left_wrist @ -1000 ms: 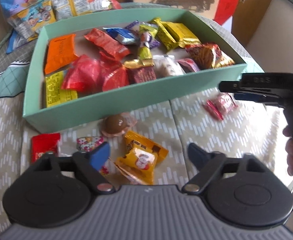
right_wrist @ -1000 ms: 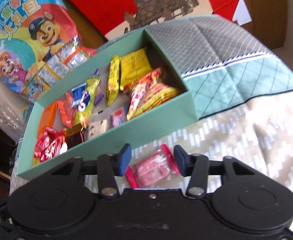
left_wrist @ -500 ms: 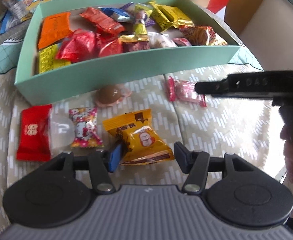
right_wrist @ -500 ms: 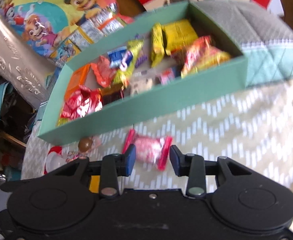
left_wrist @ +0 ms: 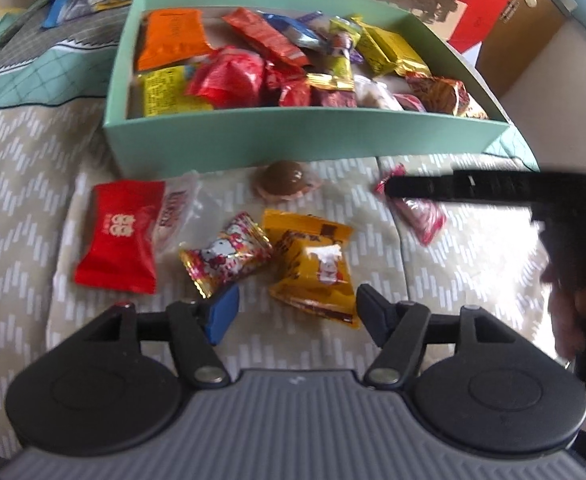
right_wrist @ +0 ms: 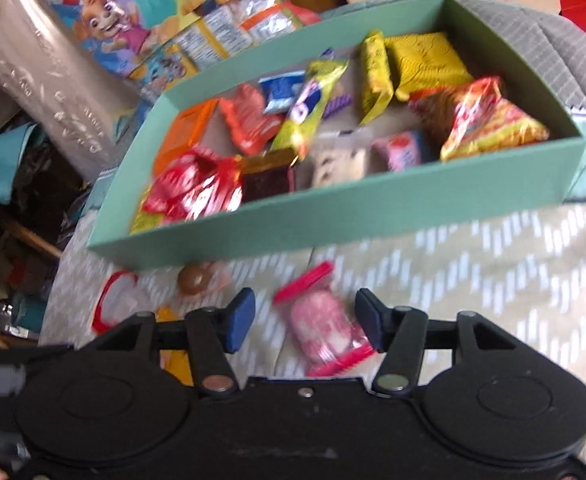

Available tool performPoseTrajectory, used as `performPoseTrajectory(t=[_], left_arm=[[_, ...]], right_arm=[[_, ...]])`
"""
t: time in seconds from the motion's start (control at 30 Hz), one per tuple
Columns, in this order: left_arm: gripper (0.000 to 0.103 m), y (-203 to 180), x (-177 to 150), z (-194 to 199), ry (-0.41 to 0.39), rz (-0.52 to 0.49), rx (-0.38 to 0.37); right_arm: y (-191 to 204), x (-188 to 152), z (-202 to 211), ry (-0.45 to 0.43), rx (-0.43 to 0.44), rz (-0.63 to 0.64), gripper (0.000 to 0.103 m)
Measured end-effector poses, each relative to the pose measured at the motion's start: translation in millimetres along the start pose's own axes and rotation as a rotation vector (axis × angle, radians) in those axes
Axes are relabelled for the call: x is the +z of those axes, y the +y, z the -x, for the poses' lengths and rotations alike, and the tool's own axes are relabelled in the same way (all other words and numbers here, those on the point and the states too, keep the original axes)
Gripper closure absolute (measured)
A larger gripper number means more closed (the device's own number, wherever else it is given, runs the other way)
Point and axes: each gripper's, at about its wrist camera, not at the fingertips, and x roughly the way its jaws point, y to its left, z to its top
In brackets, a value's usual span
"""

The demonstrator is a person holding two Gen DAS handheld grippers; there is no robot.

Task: Organize snacks
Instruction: 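Move left gripper to yellow cookie pack while right grasps pink candy, then carry yellow cookie pack and pink candy into the green box, open both grippers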

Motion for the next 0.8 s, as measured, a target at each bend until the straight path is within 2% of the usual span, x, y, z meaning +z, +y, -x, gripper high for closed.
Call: performPoseTrajectory(t=[0.17, 0.23, 0.27, 0.3, 0.6, 0.8], left_arm=[[0.037, 2.2, -0.6, 1.2, -0.013, 0.004, 0.009], [0.037, 1.2, -0.7, 1.9, -0.015, 0.001, 0.011], [0.037, 1.1, -0.7, 2.6, -0.018, 0.001, 0.012], [0.037, 0.7, -0.9, 3.8, -0.021, -0.001, 0.013], [0.040, -27.1, 12.2, 13.9, -0.089, -0.106, 0.018], [0.041, -36.5, 12.9, -19.6, -0.018, -0.170, 0.062]], right_arm=[[23.1, -14.1, -1.3, -0.014, -0.100, 0.110, 0.048], [35.0, -16.7, -6.2, -0.020, -0.179, 0.193, 0.059], [38.9, -16.9, -8.3, -0.027, -0.212, 0.220, 0.071], [38.5, -15.8, -9.2, -0.034, -0.221, 0.221, 0.073], [9.1, -17.9, 2.4, -0.051, -0.195, 0.108, 0.074], [5.8, -23.0, 5.9, -0.061, -0.195, 0.092, 0.074]])
